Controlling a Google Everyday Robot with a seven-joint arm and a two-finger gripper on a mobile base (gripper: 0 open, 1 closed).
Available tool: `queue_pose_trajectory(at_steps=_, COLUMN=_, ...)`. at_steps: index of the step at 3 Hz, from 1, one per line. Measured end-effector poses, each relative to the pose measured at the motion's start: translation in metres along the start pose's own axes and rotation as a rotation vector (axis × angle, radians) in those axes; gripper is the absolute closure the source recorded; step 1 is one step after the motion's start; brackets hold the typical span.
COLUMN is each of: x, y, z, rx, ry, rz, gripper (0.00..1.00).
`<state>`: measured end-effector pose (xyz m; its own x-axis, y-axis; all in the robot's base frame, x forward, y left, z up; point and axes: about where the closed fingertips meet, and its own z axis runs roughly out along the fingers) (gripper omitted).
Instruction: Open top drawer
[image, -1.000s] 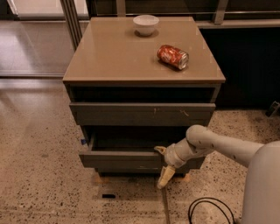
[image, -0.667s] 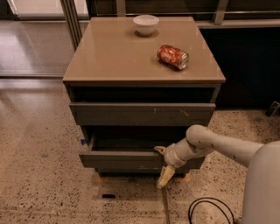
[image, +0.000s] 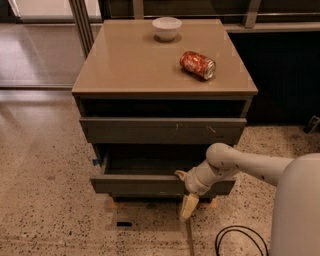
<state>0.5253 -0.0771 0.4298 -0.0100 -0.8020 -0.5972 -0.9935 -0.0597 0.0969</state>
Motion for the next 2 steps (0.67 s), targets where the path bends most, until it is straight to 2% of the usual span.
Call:
queue_pose_trajectory(at_steps=1, x=0.002, y=0.033, z=-0.003, rx=-0.065, ry=-0.002, rz=0.035, gripper=0.00)
queue_pose_trajectory(at_steps=2, x=0.003, y=0.056, z=-0.009, rx=-0.097, ry=-0.023, rz=0.067, gripper=0.00)
